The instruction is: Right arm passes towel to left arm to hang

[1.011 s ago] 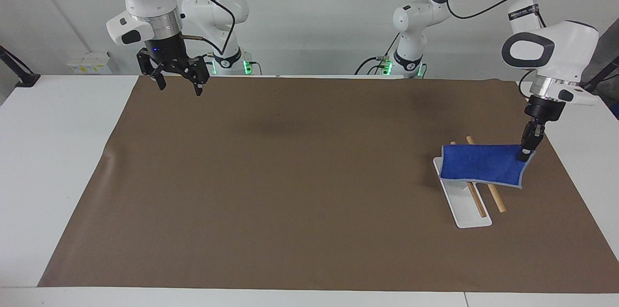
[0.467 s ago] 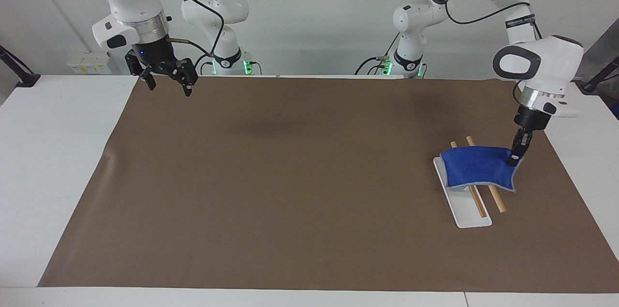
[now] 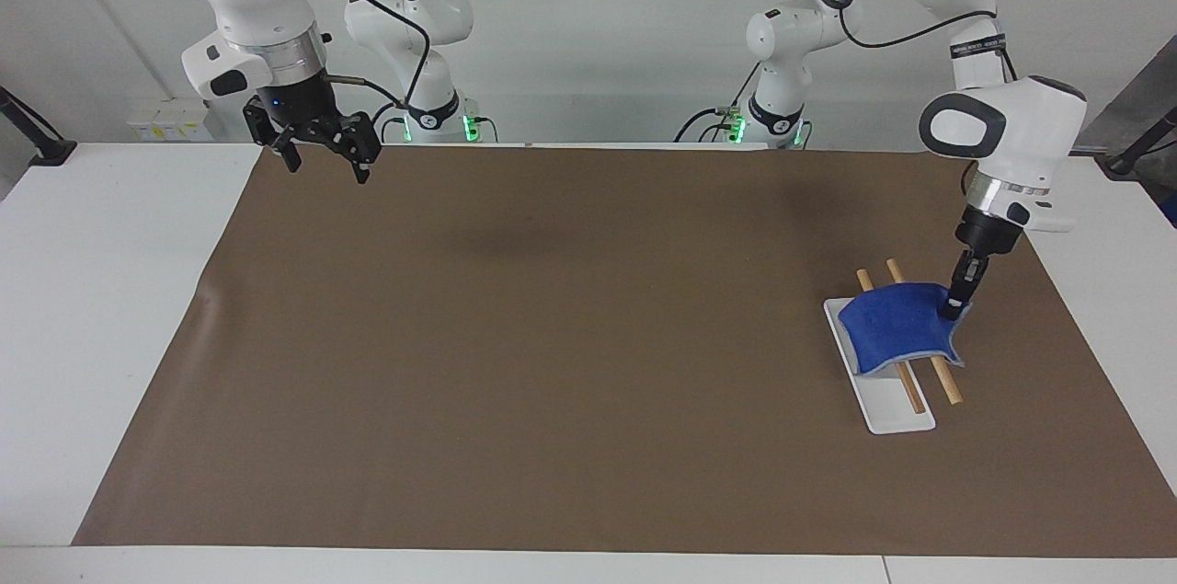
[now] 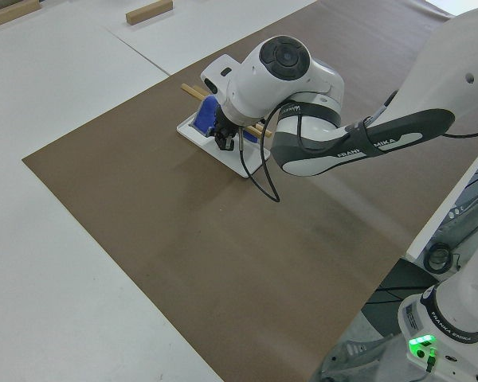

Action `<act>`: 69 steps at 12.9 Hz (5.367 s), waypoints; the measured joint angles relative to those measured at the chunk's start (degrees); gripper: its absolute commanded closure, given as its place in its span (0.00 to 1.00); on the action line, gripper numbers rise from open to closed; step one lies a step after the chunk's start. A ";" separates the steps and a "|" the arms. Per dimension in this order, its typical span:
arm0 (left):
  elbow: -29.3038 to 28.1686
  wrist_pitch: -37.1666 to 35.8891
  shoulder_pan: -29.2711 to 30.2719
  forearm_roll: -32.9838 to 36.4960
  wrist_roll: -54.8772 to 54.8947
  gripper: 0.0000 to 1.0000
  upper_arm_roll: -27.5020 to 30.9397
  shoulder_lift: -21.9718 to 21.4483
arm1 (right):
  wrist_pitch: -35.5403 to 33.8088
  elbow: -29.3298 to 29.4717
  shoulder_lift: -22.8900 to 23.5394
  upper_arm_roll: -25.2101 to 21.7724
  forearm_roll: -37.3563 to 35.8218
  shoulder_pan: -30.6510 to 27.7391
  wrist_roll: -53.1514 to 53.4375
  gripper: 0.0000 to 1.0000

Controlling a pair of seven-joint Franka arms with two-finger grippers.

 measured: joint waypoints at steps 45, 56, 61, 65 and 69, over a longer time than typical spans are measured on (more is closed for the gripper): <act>37.79 -57.87 -5.11 29.56 3.76 0.51 -0.18 4.44 | 0.00 -0.01 0.00 -0.09 0.00 0.00 0.00 0.00; 43.75 -65.28 -8.16 34.80 7.98 0.28 -0.50 4.46 | 0.00 0.00 0.00 -0.09 0.00 0.00 0.00 0.00; 42.76 -63.00 -8.14 34.70 8.04 0.00 -0.22 4.43 | 0.00 0.00 0.00 -0.09 0.00 0.00 0.00 0.00; 41.47 -59.17 -8.17 34.57 4.05 0.00 -0.41 4.38 | 0.00 0.00 0.00 -0.09 0.00 0.00 0.00 0.00; 41.06 -57.74 -8.27 34.55 2.18 0.00 -0.67 4.25 | 0.00 0.00 0.00 -0.09 0.00 0.00 0.00 0.00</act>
